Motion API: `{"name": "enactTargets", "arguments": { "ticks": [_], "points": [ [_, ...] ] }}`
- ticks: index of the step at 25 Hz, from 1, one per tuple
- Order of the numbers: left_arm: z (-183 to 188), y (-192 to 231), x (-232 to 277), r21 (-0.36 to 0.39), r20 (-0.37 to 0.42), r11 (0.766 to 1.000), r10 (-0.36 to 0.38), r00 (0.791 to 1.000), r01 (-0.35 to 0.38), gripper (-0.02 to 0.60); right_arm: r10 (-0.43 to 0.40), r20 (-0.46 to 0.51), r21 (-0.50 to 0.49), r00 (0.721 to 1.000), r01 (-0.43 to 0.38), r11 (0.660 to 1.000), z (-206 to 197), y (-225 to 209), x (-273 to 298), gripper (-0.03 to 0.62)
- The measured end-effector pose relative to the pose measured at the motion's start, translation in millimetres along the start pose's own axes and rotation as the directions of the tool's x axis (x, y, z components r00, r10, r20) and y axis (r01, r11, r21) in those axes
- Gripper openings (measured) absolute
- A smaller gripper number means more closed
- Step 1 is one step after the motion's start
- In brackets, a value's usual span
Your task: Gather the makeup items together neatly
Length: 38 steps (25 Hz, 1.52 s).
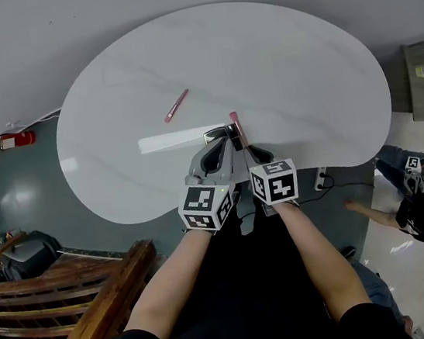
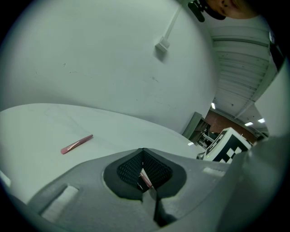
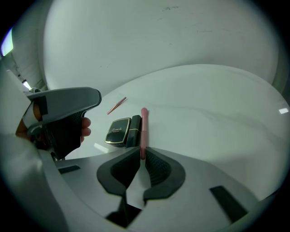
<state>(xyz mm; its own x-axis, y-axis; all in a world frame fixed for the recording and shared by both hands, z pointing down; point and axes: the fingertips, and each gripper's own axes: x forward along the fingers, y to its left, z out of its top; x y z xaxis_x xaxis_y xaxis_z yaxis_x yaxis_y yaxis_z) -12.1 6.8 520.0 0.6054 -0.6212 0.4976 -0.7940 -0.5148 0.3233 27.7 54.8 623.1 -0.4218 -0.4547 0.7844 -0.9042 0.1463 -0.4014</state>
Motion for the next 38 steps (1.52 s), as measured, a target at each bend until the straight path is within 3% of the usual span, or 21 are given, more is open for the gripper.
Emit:
{"name": "enactTargets", "arguments": {
  "ticks": [6, 15, 26, 32, 38],
  "points": [
    [0.6, 1.0, -4.6, 0.002, 0.005, 1.0, -0.008, 1.0, 0.008, 0.008, 0.014, -0.008, -0.007, 1.0, -0.014, 1.0, -2.7, 7.5, 0.6, 0.074],
    [-1.7, -1.8, -6.7, 0.003, 0.005, 1.0, -0.025, 1.0, 0.025, 0.008, -0.026, 0.0, -0.026, 1.0, 0.026, 0.999, -4.1, 2.2, -16.5, 0.095],
    [17.6, -3.2, -25.0, 0.024, 0.045, 0.999, -0.047, 0.998, 0.046, 0.008, -0.021, 0.158, -0.117, 0.987, 0.04, 0.992, 48.9, 34.2, -55.4, 0.036],
    [34.6, 11.6, -42.8, 0.02, 0.082, 0.999, -0.029, 0.996, 0.027, 0.008, 0.062, 0.229, -0.219, 0.972, -0.01, 0.976, 87.1, 78.2, -61.7, 0.015],
    [54.9, 40.1, -70.3, -0.002, 0.148, 1.0, 0.018, 0.989, -0.018, 0.008, 0.142, 0.233, -0.406, 0.962, -0.037, 0.913, 114.4, 126.8, -59.2, 0.015]
  ]
}}
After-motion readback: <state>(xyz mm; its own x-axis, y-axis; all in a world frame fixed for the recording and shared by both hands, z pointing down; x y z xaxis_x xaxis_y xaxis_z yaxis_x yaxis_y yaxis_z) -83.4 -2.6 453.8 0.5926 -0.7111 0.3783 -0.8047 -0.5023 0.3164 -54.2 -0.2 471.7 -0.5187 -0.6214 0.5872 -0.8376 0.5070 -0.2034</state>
